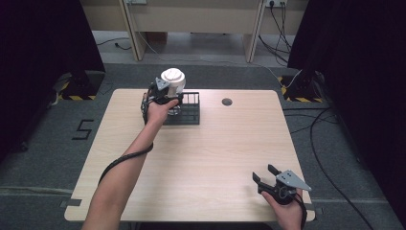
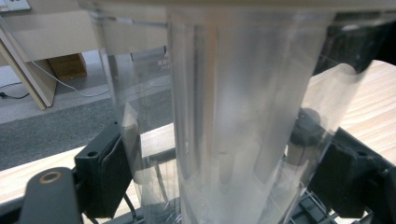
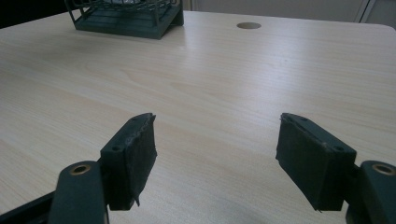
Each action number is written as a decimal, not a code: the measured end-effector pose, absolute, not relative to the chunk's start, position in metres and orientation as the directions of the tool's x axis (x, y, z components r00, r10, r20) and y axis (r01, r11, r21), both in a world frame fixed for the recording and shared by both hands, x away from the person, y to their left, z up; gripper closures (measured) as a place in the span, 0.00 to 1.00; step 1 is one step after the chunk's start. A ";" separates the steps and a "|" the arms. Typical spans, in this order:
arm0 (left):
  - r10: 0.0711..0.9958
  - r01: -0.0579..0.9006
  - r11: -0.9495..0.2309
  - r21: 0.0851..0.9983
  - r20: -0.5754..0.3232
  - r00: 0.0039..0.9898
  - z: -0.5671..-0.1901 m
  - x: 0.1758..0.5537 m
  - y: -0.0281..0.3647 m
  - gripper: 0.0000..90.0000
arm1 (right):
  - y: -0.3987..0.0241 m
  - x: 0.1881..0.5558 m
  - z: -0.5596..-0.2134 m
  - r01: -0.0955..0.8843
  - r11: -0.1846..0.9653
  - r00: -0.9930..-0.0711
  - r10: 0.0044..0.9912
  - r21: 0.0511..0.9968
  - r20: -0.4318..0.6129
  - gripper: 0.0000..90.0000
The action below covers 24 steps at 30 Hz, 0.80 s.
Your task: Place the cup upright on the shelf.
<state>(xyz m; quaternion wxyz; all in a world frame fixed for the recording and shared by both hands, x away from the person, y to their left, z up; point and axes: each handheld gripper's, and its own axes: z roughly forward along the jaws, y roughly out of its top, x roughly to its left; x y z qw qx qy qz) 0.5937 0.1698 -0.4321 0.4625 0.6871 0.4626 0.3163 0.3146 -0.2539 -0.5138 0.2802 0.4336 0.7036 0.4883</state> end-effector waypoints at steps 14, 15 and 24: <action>0.936 0.341 -0.114 0.933 -0.014 0.353 -0.440 0.587 0.176 0.16 | -0.253 0.314 -0.514 0.338 0.145 -0.471 0.881 0.930 0.034 0.32; 0.935 0.336 -0.112 0.935 -0.016 0.355 -0.441 0.586 0.177 0.16 | -0.253 0.314 -0.514 0.338 0.145 -0.471 0.881 0.930 0.034 0.32; 0.928 0.299 -0.085 0.950 -0.034 0.371 -0.440 0.574 0.183 0.16 | -0.253 0.314 -0.514 0.340 0.143 -0.471 0.882 0.930 0.036 0.32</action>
